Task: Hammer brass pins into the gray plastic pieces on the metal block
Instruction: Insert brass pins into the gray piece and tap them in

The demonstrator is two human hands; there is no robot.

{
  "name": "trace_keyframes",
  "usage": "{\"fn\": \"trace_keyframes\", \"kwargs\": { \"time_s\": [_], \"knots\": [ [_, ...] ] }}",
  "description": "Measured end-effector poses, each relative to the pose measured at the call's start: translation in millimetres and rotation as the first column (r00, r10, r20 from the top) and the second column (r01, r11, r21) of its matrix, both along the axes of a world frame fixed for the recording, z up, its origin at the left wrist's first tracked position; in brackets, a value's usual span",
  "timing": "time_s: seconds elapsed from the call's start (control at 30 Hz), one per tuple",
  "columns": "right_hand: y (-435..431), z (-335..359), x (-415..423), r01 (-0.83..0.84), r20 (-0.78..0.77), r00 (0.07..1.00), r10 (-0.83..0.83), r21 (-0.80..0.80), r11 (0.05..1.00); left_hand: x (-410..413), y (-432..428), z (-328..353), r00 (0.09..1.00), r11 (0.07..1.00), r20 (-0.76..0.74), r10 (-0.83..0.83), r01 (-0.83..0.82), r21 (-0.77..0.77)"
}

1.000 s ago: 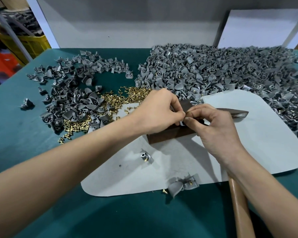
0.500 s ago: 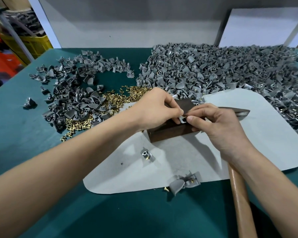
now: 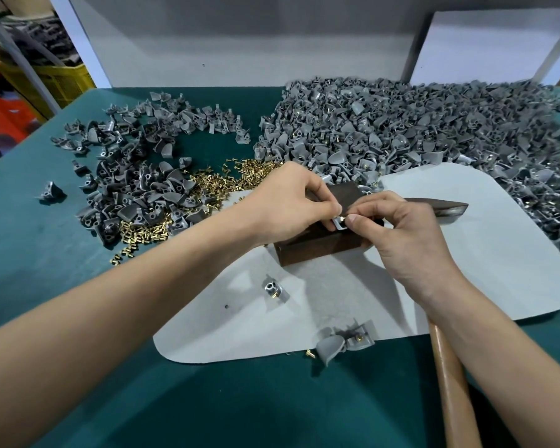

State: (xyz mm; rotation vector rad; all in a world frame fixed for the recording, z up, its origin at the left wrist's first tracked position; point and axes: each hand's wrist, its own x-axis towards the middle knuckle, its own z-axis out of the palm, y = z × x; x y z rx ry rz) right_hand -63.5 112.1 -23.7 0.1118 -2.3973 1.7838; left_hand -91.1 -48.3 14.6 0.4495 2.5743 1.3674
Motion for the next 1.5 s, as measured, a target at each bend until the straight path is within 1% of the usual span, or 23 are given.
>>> {"fn": "trace_keyframes", "kwargs": {
  "time_s": [0.27,0.4,0.63,0.83,1.0,1.27,1.5],
  "knots": [
    [-0.8,1.0,1.6,0.008,0.004,1.0,-0.008,-0.042,0.999,0.4,0.1,0.8,1.0,1.0,0.01,-0.001,0.001,-0.005],
    [-1.8,-0.2,1.5,0.042,-0.007,0.999,-0.042,0.02,0.999,1.0,-0.5,0.6,1.0,1.0,0.011,0.005,-0.005,-0.004],
    [-3.5,-0.5,2.6,0.058,-0.038,0.998,-0.056,0.062,0.996,1.2,-0.4,0.3,1.0,1.0,0.009,0.005,-0.005,0.0],
    [-2.4,1.5,0.0,0.029,-0.024,0.999,-0.028,0.04,0.999,0.7,0.7,0.6,1.0,1.0,-0.028,-0.011,0.01,-0.025],
    [-1.7,2.8,-0.3,0.008,-0.024,1.0,-0.007,0.054,0.999,1.2,1.6,2.6,0.998,0.998,-0.047,-0.033,0.03,-0.057],
    [-1.6,3.0,1.2,0.023,-0.049,0.999,-0.019,0.087,0.996,1.9,3.3,4.5,0.996,0.995,-0.081,-0.034,0.026,-0.097],
    [-2.2,3.6,2.8,0.035,-0.028,0.999,-0.033,0.052,0.998,2.5,3.0,1.0,0.995,0.996,-0.102,-0.016,0.007,-0.086]
  ]
}}
